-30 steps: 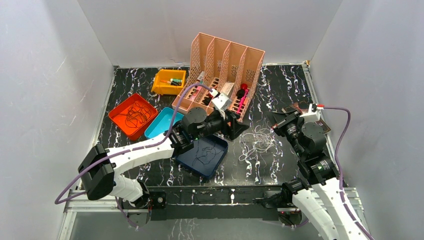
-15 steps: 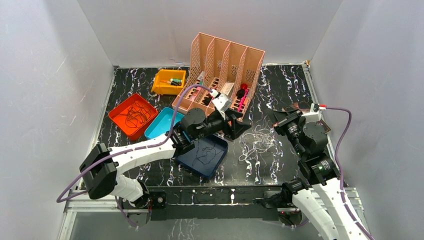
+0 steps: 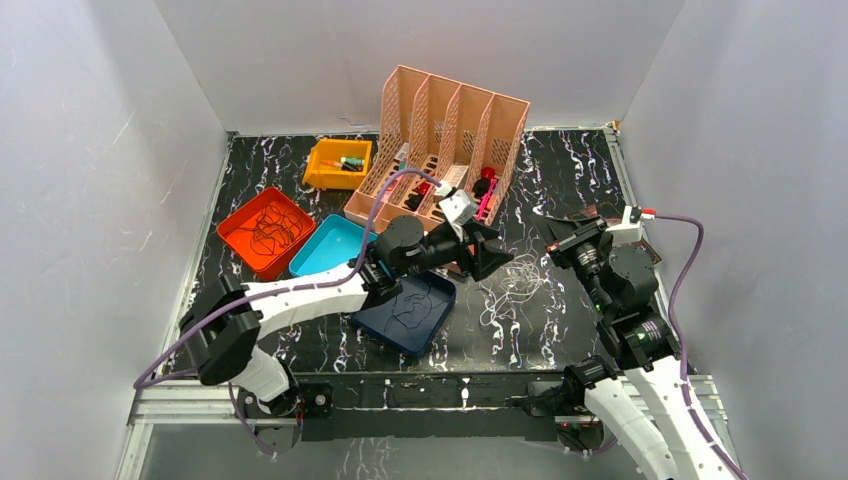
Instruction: Untangle the cables
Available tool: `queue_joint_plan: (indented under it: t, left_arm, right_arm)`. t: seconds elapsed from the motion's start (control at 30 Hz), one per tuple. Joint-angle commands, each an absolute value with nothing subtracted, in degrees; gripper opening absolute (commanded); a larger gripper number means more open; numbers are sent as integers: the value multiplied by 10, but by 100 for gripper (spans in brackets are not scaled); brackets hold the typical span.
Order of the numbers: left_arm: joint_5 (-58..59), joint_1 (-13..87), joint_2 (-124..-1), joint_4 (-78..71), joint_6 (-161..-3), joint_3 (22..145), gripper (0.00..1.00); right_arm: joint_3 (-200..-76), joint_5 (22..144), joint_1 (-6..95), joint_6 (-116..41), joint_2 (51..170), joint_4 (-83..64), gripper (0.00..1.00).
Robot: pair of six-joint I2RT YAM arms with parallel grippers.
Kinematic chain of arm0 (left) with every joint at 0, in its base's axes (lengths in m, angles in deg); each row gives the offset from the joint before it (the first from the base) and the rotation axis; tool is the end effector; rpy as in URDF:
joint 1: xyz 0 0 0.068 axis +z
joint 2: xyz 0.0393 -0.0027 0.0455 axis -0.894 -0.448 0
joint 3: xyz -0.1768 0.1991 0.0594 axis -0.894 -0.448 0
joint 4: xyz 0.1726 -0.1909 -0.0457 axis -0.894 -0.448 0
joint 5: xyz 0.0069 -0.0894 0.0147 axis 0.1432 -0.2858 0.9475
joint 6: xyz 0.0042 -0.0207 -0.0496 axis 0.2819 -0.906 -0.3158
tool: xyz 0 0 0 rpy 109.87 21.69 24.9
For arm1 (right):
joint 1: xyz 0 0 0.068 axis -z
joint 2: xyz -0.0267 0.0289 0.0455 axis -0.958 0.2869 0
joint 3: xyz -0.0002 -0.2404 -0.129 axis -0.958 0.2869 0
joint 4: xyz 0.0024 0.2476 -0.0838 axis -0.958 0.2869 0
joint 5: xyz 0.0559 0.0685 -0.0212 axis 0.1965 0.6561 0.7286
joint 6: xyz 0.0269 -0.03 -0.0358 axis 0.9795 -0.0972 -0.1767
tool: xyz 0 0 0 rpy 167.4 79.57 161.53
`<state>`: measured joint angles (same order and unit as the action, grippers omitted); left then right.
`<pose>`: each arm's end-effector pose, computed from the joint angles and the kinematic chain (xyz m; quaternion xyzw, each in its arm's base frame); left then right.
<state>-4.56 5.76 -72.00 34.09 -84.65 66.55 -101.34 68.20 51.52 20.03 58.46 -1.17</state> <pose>0.1785 -0.2971 0.3263 0.3173 0.5612 -0.5090 0.5703 0.1225 0.0444 0.3444 0.2951 0.6370 0.4560 0.5470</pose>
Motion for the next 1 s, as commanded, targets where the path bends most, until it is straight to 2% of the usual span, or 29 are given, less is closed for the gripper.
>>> queue_joint_plan:
  t: [0.0, 0.33, 0.73, 0.8, 0.97]
  left_arm:
    - [-75, 54, -748, 388, -840, 700, 60]
    - [-88, 54, -823, 404, -815, 768, 62]
    - [-103, 53, -857, 425, -809, 824, 63]
    - [-105, 53, -858, 428, -814, 826, 59]
    - [-100, 53, -854, 428, -817, 824, 37]
  right_arm:
    - [-1046, 690, 517, 214, 581, -44, 0]
    - [-1052, 702, 517, 219, 583, -41, 0]
    - [-1052, 709, 516, 226, 580, -29, 0]
    - [-1052, 709, 517, 227, 580, -28, 0]
    - [-1051, 709, 516, 229, 579, -26, 0]
